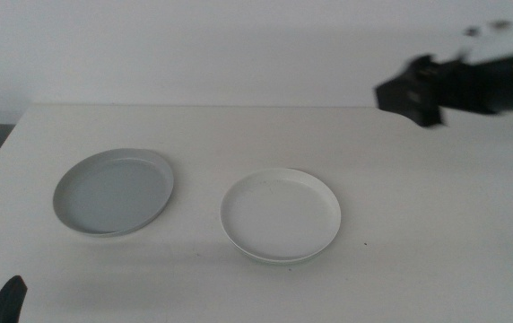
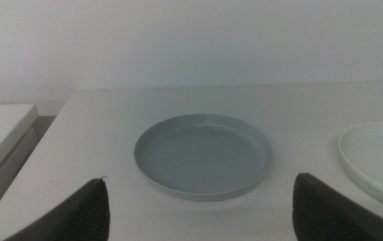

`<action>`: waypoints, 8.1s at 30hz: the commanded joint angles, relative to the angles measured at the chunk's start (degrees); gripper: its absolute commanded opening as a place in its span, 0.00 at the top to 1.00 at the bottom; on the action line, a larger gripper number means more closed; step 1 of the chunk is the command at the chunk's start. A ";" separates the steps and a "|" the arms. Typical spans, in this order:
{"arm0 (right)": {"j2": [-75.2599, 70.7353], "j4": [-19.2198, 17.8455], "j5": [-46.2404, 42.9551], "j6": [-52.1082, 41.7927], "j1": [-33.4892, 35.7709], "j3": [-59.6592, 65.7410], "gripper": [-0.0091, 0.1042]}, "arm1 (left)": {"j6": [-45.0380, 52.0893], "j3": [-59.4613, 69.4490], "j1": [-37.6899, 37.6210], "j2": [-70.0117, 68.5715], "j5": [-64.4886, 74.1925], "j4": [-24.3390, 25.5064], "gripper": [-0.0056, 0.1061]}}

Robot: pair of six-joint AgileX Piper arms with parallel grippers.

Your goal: Stack the three bowls on top of each other.

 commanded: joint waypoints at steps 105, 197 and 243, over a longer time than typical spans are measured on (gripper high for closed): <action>-19.92 11.44 1.28 -13.34 -0.41 8.88 0.22 | 6.54 -90.62 1.74 110.52 48.45 -20.23 0.97; -19.92 -14.44 -6.42 14.79 -0.82 8.88 0.22 | 14.12 -37.97 -7.38 41.21 -2.59 -15.87 0.11; -34.77 -7.79 -27.72 15.44 -10.26 32.00 0.22 | 14.12 -26.57 -4.90 25.50 -4.99 -7.65 0.11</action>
